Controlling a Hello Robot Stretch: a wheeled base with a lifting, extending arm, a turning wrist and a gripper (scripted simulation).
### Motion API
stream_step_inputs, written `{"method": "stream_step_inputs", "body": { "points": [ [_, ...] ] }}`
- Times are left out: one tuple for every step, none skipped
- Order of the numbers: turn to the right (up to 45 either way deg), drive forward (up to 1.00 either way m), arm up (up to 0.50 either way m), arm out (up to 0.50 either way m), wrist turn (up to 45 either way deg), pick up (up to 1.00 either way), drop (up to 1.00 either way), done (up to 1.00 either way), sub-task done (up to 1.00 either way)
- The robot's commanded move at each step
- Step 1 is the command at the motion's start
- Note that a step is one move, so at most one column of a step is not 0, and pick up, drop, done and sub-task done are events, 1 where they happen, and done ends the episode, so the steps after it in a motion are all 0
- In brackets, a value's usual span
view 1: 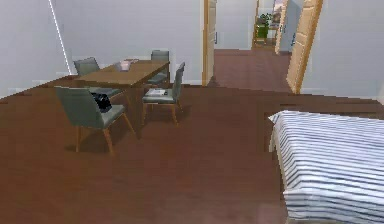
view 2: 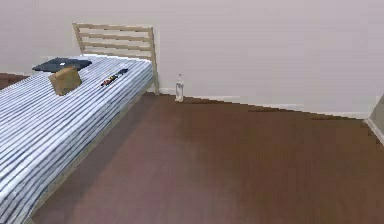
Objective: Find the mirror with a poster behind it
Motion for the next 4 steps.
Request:
{"method": "stream_step_inputs", "body": {
  "points": [
    [12.0,0.00,0.00,0.00,0.0,0.00,0.00,0.00,0.00],
    [0.0,0.10,0.00,0.00,0.0,0.00,0.00,0.00,0.00],
    [-12.0,0.00,0.00,0.00,0.0,0.00,0.00,0.00,0.00],
    [-3.0,0.00,0.00,0.00,0.0,0.00,0.00,0.00,0.00]
  ]
}}
